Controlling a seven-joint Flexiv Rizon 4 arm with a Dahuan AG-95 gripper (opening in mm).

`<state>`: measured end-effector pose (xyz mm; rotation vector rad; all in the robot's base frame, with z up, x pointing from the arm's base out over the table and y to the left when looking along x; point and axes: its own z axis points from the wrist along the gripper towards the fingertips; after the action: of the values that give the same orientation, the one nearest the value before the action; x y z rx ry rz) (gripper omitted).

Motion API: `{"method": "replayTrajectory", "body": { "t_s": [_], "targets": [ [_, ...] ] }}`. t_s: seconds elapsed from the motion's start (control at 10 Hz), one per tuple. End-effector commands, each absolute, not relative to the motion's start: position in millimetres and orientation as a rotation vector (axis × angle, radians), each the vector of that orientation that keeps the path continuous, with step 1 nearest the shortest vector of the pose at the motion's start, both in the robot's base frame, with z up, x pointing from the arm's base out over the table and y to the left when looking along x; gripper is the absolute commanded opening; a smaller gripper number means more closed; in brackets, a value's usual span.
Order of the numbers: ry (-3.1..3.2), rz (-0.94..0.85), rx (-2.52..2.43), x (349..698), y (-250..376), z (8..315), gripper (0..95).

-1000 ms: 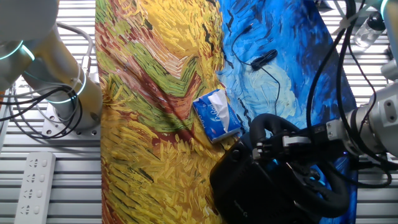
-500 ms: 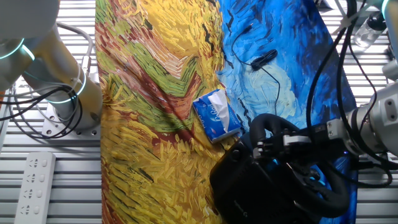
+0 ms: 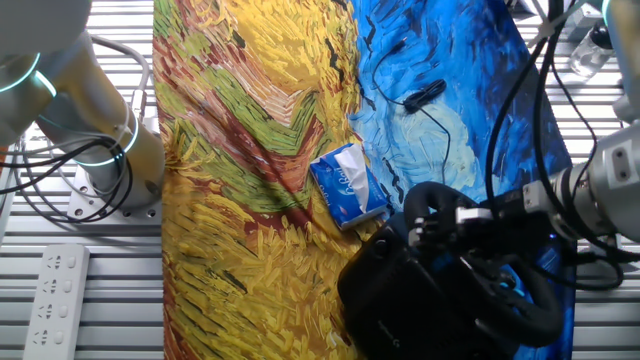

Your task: Rotate the steering wheel 90 degrees clockwise

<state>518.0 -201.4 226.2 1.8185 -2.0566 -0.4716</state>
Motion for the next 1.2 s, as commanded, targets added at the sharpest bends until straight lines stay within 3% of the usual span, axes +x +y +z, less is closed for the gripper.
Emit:
{"method": "replayTrajectory", "body": {
  "t_s": [0.1,1.2],
  "targets": [
    [-2.054,-0.473,1.818,521.1,-198.2,225.1,57.0],
    [-2.014,-0.494,1.864,498.8,-227.1,250.0,57.0]
  ]
}}
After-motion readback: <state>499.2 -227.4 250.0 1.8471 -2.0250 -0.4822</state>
